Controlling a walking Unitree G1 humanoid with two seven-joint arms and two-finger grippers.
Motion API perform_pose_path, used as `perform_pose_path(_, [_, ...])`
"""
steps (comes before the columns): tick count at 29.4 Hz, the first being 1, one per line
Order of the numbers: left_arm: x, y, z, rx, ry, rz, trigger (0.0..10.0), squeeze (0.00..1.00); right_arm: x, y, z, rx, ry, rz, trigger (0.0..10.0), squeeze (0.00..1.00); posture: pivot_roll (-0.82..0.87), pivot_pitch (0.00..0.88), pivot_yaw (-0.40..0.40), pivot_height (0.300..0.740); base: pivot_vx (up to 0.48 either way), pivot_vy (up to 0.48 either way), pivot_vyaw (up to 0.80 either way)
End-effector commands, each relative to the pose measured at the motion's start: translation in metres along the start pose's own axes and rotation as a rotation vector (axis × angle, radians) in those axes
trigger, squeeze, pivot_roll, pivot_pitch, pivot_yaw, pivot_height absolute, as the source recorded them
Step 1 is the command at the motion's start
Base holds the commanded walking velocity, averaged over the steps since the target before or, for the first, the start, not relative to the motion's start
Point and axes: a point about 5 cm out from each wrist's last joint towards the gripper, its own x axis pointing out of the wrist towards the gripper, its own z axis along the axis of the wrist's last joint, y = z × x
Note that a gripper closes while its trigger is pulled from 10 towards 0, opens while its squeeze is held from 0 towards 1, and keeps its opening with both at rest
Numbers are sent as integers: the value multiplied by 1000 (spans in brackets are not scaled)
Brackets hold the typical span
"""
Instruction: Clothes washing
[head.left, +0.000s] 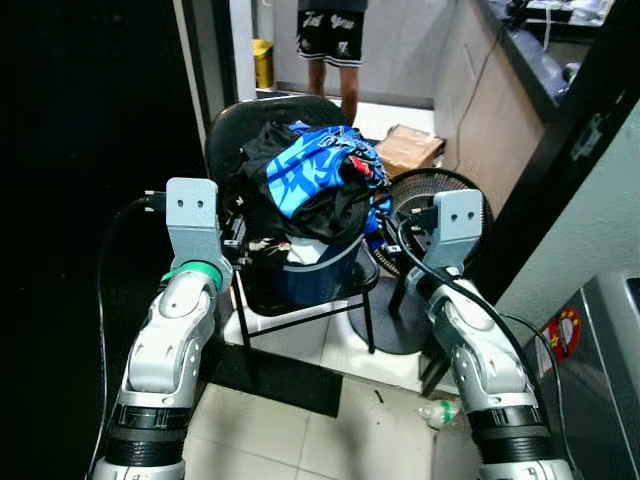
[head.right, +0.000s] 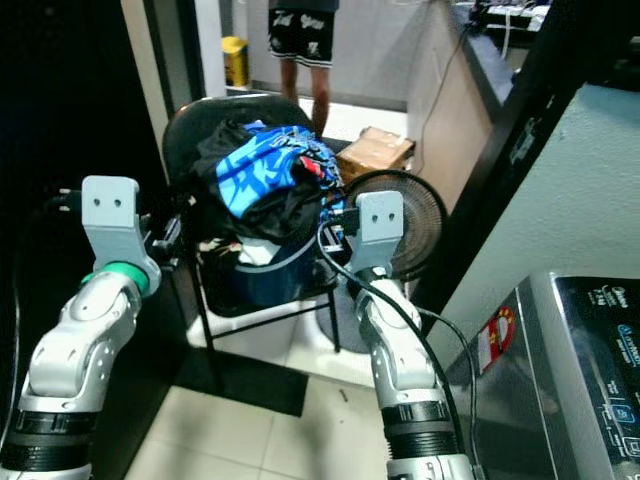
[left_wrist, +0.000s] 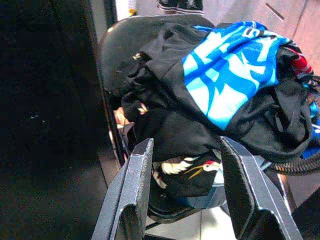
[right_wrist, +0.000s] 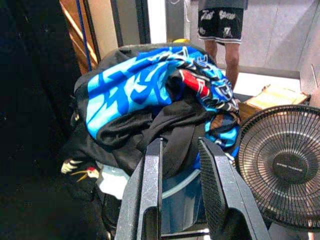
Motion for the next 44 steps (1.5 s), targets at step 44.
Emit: perform_pose_path(44, [-3,21,-13,-71,-9,47,10000,0,-19,-34,-15,-26,16,-196,10000,0,85,21,27,740,346,0,0])
